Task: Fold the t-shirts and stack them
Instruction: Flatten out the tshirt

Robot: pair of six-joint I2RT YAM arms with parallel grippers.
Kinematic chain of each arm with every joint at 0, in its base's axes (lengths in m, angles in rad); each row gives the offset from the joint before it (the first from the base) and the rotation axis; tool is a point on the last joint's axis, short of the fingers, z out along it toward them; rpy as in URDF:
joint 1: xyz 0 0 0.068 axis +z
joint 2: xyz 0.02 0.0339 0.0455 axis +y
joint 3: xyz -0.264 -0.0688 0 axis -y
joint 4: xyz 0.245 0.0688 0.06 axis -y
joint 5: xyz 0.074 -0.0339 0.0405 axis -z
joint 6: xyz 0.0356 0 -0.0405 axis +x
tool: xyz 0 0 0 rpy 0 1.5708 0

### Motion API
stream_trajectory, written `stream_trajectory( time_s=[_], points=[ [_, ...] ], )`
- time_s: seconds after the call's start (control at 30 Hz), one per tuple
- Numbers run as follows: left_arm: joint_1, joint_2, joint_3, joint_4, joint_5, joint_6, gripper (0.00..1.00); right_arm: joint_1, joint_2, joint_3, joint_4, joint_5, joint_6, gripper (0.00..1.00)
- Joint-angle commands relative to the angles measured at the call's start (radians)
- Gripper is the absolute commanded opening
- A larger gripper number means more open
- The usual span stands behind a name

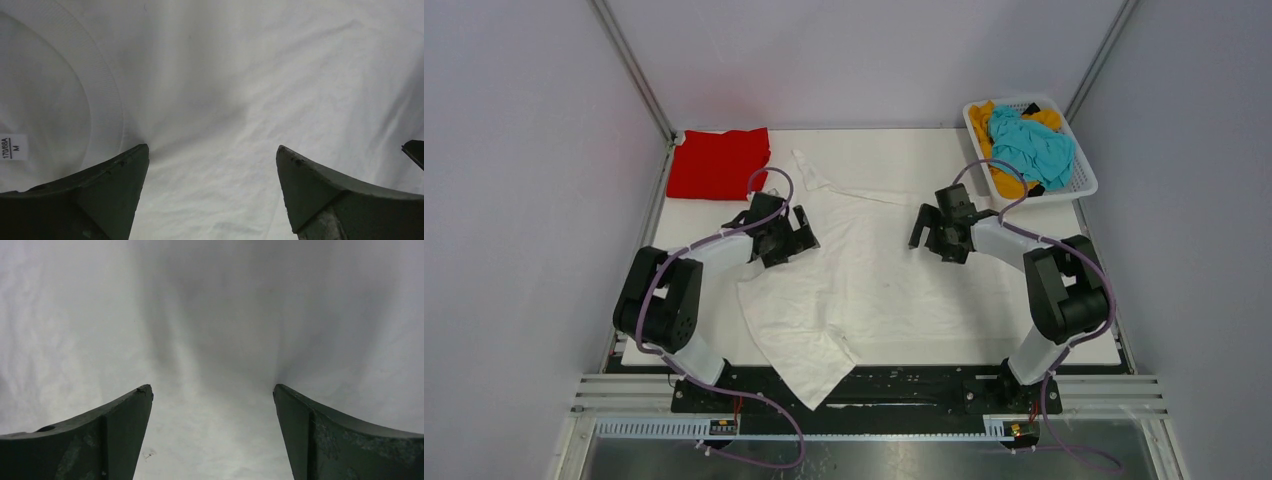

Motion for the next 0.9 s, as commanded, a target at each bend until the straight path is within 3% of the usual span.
stream_trajectory(
  time_s=[0.0, 0.33, 0.5, 0.7, 0.87],
  points=[
    [-0.004, -0.100, -0.088, -0.116, -0.059, -0.026, 0.99, 0.041, -0.087, -0.095, -0.065, 0.011, 0.037, 1.00],
    [-0.004, -0.371, -0.186, -0.310, -0.196, -0.032, 0.99, 0.204, -0.294, -0.306, -0.083, -0.091, 0.101, 1.00],
    [-0.004, -0.448, -0.167, -0.326, -0.188, -0.022, 0.99, 0.210, -0.417, -0.282, -0.117, 0.023, 0.074, 0.99],
    [-0.004, -0.437, -0.081, -0.245, -0.145, 0.000, 0.99, 0.209, -0.478, -0.223, -0.121, 0.202, 0.000, 0.99],
    [-0.004, -0.290, 0.025, -0.100, -0.056, -0.011, 0.99, 0.192, -0.479, -0.202, -0.126, 0.310, -0.030, 0.99]
  ],
)
